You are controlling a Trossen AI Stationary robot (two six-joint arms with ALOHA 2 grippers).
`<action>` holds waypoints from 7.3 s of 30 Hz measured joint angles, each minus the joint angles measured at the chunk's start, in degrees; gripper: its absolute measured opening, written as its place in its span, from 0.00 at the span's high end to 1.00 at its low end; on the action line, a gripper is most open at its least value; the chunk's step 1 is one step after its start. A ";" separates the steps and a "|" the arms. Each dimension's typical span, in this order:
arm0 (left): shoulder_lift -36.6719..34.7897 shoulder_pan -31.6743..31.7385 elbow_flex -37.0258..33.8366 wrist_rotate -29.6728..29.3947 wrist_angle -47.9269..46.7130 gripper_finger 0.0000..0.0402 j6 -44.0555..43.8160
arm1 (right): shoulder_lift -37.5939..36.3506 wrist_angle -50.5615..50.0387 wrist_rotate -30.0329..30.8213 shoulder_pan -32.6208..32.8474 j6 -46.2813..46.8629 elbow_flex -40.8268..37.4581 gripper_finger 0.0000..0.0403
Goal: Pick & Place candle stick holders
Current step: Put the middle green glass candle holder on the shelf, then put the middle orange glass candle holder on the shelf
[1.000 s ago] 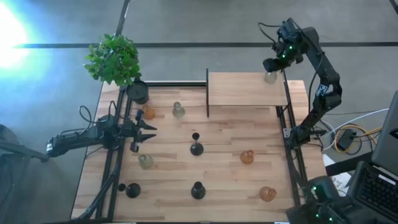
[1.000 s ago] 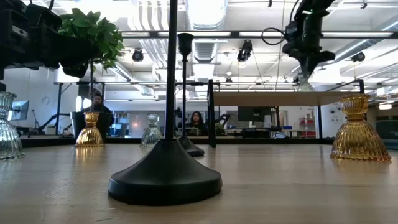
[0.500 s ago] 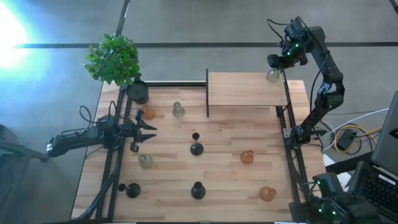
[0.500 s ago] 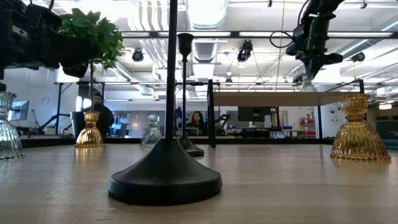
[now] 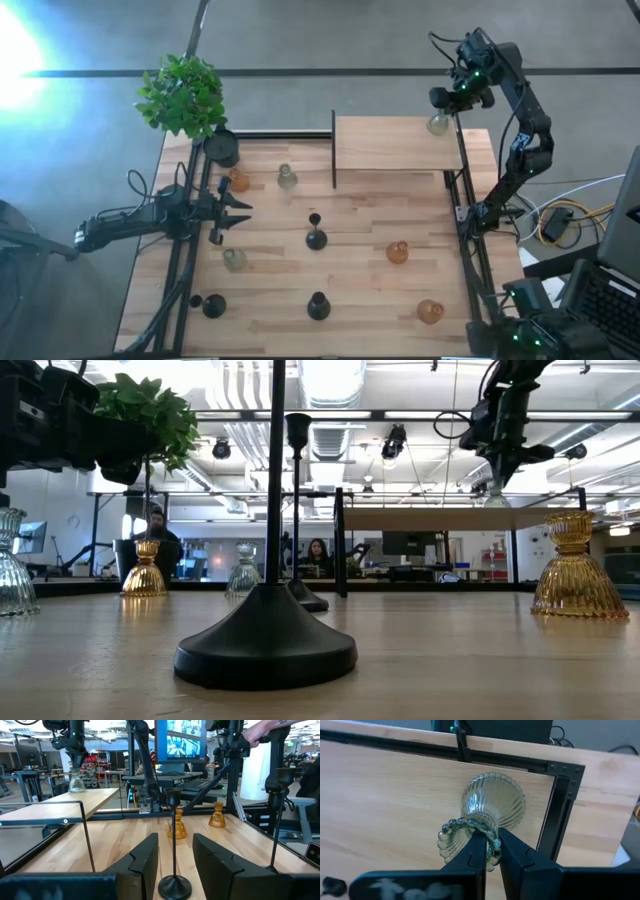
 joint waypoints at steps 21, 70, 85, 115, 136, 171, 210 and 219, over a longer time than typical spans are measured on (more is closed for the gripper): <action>0.00 -0.01 -0.01 0.00 0.00 0.69 0.00 | -0.13 2.62 3.47 -0.01 8.72 -0.16 0.95; 0.00 -0.01 -0.01 0.00 0.01 0.69 0.00 | -4.13 -1.85 2.97 5.67 -1.97 18.77 0.73; 0.01 -0.01 0.00 0.00 0.00 0.69 0.00 | -17.81 -2.03 -4.90 33.18 -6.69 16.10 0.81; -0.01 0.01 0.00 0.00 0.00 0.69 0.00 | -31.67 9.14 -1.81 78.38 17.01 -30.64 0.86; 0.00 0.00 0.00 0.00 0.00 0.69 0.00 | -31.71 27.78 -0.26 83.01 19.56 -43.22 0.69; 0.01 0.00 0.01 0.00 0.00 0.69 0.00 | -19.86 39.66 -0.76 85.99 23.73 -55.13 0.81; 0.01 0.01 -0.01 0.00 0.00 0.69 0.00 | -19.13 5.02 -0.66 31.16 3.57 -16.13 0.94; 0.00 0.01 -0.01 0.00 0.00 0.69 0.00 | -14.21 6.37 -1.09 19.88 0.94 -14.76 0.94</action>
